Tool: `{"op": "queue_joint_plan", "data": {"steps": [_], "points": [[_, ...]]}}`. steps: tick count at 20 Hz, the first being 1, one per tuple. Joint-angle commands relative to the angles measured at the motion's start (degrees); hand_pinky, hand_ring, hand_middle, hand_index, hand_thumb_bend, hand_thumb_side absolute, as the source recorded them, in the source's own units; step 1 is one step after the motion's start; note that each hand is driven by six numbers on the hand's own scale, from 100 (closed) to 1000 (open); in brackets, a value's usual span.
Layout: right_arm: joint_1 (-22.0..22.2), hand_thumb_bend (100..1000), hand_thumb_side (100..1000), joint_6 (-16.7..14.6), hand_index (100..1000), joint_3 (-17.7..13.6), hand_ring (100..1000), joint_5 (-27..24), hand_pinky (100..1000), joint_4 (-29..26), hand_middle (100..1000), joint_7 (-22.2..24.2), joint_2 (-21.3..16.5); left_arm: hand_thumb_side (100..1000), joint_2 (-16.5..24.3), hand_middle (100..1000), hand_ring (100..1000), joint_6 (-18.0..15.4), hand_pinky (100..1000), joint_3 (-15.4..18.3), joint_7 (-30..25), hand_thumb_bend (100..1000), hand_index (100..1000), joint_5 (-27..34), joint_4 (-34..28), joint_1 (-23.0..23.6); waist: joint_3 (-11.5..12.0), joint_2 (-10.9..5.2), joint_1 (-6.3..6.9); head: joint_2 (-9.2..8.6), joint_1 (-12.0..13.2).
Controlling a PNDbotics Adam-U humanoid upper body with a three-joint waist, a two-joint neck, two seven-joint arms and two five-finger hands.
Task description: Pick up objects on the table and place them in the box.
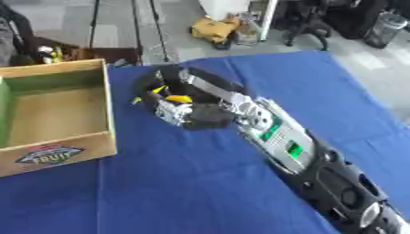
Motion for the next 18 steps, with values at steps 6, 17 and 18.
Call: {"op": "queue_joint_plan", "data": {"steps": [6, 17, 18], "points": [[-6.1, 100, 660, -2.36, 794, -1.21, 856, 5.23, 725, 18.6, 770, -2.73, -5.41, 1000, 1.18, 648, 748, 0.31, 528, -2.42, -2.62, 198, 594, 1.18, -0.98, -2.02, 4.5, -1.58, -0.83, -1.56, -2.68], [-9.07, 100, 538, -4.39, 870, -1.87, 971, 31.94, 847, 41.37, 882, -9.47, -6.75, 1000, 1.52, 644, 746, 0.49, 528, -4.18, -4.85, 193, 592, 1.85, -1.26, -2.95, 9.23, -1.4, -1.26, -3.11, -5.59], [-9.24, 100, 529, -4.08, 870, -2.04, 965, 33.53, 842, 42.64, 872, -10.47, -6.84, 1000, 1.54, 643, 746, 0.5, 528, -4.24, -4.94, 193, 592, 1.87, -1.27, -2.95, 9.43, -1.37, -1.26, -3.18, -5.75]]}}
